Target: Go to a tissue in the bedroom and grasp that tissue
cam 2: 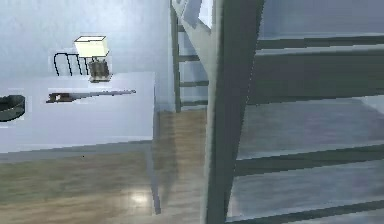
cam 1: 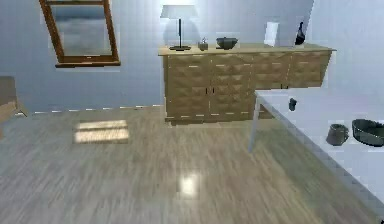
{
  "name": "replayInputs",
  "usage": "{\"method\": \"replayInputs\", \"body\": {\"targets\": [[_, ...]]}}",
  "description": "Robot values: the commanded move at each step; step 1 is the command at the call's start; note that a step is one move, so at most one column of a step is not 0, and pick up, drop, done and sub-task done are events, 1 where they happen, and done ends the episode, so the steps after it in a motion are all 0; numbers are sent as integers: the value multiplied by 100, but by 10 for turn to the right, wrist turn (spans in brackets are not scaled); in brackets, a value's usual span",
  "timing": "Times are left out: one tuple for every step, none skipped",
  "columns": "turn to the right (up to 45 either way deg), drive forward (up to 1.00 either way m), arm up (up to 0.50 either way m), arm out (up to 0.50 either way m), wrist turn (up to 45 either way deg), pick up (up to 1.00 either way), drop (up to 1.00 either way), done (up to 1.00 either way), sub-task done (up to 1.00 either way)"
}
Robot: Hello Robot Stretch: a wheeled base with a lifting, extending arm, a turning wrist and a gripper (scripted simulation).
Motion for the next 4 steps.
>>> {"method": "replayInputs", "body": {"targets": [[0,100,0,0,0,0,0,0,0],[0,70,0,0,0,0,0,0,0],[-450,0,0,0,0,0,0,0,0],[-330,0,0,0,0,0,0,0,0]]}}
